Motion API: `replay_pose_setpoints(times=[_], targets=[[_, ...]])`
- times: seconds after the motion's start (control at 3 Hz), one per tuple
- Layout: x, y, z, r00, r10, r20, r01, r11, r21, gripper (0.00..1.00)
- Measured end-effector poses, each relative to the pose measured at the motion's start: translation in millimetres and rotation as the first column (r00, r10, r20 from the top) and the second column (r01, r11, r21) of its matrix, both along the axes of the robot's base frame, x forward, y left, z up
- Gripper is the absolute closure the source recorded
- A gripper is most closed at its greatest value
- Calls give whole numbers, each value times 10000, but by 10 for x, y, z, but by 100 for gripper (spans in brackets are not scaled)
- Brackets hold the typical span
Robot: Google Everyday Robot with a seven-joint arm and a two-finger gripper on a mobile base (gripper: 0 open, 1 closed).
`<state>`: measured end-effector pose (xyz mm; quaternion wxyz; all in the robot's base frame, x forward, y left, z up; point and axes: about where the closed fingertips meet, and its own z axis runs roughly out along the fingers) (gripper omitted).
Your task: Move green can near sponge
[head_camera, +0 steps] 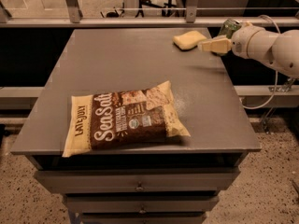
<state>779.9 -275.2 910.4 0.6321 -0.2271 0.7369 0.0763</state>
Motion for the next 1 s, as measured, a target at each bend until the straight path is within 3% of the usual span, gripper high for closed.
replay_pose_setpoints(times=[0.33,0.67,1.0], targets=[[15,90,-102,9999,154,24,-155,9990,419,16],[73,166,-172,9996,290,31,-292,9974,652,48],[73,166,-172,9996,290,31,-292,9974,652,71]])
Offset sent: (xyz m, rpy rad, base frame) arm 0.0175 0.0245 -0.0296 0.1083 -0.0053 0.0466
